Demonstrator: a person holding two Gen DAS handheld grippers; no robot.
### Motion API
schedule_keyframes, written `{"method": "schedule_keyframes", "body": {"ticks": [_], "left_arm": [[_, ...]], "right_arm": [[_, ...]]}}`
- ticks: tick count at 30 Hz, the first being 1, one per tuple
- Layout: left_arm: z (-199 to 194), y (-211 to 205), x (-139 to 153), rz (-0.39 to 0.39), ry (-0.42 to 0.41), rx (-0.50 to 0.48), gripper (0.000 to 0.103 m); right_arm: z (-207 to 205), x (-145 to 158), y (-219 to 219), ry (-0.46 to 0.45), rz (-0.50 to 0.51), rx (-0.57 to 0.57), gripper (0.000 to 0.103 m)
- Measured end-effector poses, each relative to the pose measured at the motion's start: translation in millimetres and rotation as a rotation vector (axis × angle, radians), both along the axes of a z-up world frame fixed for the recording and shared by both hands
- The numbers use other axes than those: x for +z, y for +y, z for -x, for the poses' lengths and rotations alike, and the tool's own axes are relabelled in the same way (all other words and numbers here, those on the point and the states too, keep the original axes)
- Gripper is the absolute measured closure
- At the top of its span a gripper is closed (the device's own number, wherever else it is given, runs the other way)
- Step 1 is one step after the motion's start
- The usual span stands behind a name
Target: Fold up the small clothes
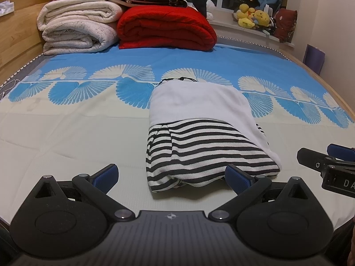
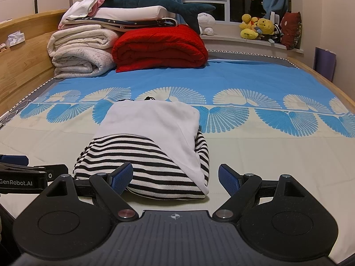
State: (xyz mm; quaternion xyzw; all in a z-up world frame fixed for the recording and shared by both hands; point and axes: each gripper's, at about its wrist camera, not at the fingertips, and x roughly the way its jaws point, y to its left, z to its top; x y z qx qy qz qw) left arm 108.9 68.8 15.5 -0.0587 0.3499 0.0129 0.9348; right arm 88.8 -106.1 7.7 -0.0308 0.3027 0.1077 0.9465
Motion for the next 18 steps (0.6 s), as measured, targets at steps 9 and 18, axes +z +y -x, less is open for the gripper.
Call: {"method": "schedule_keyframes", "body": {"ticks": [9, 18], "left_arm": [[-1.1, 1.7, -1.6, 0.002, 0.002, -0.008, 0.001], [-0.4, 2.7, -2.1, 0.003, 0.005, -0.009, 0.001]], "right_arm": [[-0.4, 1.2, 0.7, 0.001, 0.002, 0.004, 0.018], [-0.5, 0.4, 0.6, 0.004, 0.003, 0.006, 0.018]]}}
